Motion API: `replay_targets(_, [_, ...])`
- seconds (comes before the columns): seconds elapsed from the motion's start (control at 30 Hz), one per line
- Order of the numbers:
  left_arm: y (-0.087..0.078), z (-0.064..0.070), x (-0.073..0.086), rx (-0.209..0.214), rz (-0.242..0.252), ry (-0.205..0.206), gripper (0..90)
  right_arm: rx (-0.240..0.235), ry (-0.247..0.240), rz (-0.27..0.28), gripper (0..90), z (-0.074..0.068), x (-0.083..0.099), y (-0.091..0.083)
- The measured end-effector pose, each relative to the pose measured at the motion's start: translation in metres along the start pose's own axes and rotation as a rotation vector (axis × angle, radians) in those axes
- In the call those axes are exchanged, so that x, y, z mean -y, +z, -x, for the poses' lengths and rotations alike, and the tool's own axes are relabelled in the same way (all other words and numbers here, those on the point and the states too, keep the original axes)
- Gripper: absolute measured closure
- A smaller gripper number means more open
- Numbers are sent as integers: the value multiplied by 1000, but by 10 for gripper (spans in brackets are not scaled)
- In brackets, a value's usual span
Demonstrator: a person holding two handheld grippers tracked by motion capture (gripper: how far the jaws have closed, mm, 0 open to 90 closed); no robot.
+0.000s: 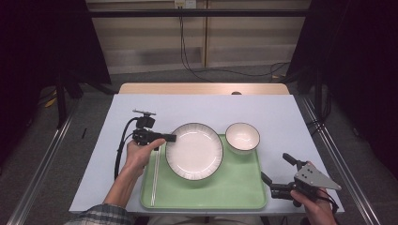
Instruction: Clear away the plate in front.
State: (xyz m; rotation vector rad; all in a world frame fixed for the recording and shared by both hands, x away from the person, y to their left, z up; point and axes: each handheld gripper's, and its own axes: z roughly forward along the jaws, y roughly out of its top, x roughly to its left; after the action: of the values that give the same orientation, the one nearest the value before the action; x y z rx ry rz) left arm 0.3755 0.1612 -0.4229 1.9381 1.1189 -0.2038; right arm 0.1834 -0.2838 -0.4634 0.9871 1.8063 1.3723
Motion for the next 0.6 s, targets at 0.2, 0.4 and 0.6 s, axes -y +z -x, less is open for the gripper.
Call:
replay_targets(0.2, [2, 5, 7, 47, -22, -11, 849, 0, -1, -1, 8, 0, 0, 0])
replay_targets(0.4, [7, 14, 13, 68, -51, 6, 849, 3, 0, 1, 8, 0, 0, 1])
replay_targets(0.6, [11, 17, 26, 61, -88, 5, 847, 3, 2, 0, 8, 0, 0, 0])
